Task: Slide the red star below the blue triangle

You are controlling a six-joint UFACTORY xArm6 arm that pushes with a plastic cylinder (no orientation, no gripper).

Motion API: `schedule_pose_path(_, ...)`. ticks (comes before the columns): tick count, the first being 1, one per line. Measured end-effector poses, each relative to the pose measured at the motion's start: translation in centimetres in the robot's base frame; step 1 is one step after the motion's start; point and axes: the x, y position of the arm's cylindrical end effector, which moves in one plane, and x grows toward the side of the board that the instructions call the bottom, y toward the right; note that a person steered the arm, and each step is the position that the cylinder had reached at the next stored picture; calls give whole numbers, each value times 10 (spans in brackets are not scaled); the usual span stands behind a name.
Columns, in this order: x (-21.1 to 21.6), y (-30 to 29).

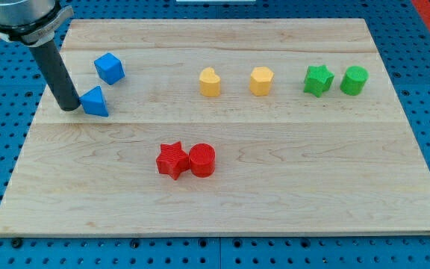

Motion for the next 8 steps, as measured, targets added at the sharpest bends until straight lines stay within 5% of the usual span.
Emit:
schedule_pose_path(2,31,3)
schedule_pose_path(3,99,35)
schedule_pose_path(5,200,198)
schedule_pose_path(6,159,223)
schedule_pose_path(8,102,151)
